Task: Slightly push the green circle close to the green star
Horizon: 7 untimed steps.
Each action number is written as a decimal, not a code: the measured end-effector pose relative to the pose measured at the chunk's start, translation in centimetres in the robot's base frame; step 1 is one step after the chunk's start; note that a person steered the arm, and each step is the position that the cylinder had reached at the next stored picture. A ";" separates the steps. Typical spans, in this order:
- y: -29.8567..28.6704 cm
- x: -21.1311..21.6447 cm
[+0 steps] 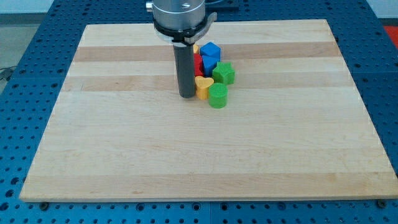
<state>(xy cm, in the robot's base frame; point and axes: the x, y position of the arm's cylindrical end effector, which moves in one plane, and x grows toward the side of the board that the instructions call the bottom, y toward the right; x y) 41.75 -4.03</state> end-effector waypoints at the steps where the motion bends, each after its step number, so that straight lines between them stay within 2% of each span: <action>1: 0.0 0.0; 2: -1.7 1.7; 3: -3.0 6.1; 4: 1.9 8.4; 5: 4.8 8.1; 6: 4.8 8.1; 7: 4.9 5.0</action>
<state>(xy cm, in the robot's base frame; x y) 46.74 0.85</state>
